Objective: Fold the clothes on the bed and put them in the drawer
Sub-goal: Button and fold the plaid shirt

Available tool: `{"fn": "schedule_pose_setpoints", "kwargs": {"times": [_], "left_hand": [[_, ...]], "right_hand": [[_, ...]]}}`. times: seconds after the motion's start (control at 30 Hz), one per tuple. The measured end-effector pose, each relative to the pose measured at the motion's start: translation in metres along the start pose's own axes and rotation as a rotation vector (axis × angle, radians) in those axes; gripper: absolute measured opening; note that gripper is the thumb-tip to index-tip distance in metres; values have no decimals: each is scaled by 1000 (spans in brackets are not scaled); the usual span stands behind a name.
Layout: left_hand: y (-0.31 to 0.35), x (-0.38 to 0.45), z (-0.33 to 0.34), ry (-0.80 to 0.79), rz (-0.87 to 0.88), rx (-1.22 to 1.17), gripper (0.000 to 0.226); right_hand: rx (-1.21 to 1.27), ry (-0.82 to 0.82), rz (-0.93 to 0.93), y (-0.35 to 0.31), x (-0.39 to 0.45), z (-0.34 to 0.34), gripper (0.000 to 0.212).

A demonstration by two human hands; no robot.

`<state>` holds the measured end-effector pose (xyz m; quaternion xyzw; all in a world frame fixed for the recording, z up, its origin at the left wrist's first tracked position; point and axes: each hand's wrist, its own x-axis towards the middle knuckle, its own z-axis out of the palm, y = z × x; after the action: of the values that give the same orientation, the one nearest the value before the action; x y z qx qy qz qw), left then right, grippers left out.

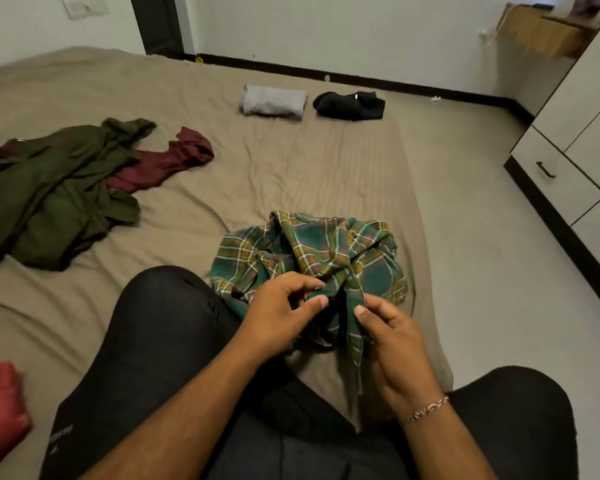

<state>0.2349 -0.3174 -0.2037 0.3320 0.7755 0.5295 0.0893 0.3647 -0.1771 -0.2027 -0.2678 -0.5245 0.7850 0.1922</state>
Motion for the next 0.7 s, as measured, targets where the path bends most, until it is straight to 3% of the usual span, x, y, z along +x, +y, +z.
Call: {"fn": "schedule_pose_setpoints", "kwargs": {"times": [0.17, 0.3, 0.7], "left_hand": [[1, -1, 5, 14, -84, -272, 12], [0, -3, 10, -9, -35, -277, 12], [-1, -3, 16, 0, -78, -265, 6]], "right_hand": [[95, -90, -38, -7, -2, 7, 39], [34, -103, -93, -7, -4, 11, 40], [62, 24, -105, 4, 4, 17, 16]]}}
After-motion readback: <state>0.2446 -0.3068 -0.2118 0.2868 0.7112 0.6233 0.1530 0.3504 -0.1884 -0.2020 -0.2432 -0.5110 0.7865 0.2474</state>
